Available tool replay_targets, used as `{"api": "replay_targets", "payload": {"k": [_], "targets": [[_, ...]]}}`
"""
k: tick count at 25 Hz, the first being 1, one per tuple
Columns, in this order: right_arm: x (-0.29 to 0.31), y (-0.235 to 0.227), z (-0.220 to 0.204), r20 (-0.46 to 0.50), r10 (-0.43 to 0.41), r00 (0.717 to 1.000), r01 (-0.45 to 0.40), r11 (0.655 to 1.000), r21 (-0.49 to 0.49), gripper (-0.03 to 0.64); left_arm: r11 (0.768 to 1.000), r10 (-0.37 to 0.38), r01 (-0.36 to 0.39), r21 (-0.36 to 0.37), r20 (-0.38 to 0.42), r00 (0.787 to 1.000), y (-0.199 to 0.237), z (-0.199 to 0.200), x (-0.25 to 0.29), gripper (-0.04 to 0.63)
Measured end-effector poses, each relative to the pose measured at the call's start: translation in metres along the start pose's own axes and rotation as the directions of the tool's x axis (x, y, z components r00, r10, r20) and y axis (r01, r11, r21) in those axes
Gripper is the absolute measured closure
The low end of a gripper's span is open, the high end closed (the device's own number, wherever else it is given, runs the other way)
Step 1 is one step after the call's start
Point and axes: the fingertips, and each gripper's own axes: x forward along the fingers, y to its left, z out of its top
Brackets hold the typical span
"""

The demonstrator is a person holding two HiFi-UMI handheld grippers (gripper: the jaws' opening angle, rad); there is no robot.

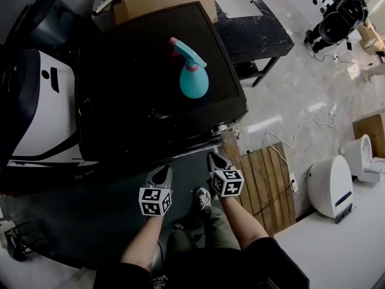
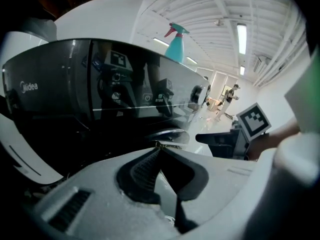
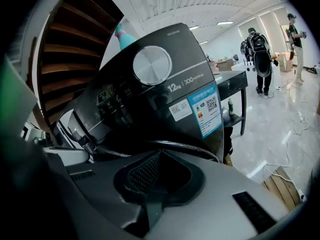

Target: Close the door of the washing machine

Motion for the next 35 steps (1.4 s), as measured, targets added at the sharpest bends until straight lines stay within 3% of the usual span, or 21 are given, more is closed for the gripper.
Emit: {"api": "replay_targets", "payload": {"k": [9, 24, 35], "targets": [[-0.067, 0.042, -0.007, 0.006, -0.003, 1.0, 0.004, 0.985, -0.174, 0.617, 0.996, -0.062, 0.059, 0.063, 0.047, 0.997, -0.019, 0.006, -0.066, 0.584], [-0.196, 0.115, -0.026, 0.128, -0.038, 0.991, 0.06, 0.983, -0.171, 0.617, 0.991, -0.092, 0.077, 0.111, 0.131, 0.987, -0.035, -0.016, -0.195, 0.568], [-0.286, 0.174, -0.023, 0.292, -0.013, 0.956, 0.055, 0.989, -0.135, 0.617, 0.986, -0.105, 0.065, 0.151, 0.273, 0.956, -0.041, -0.014, -0.295, 0.583]]}}
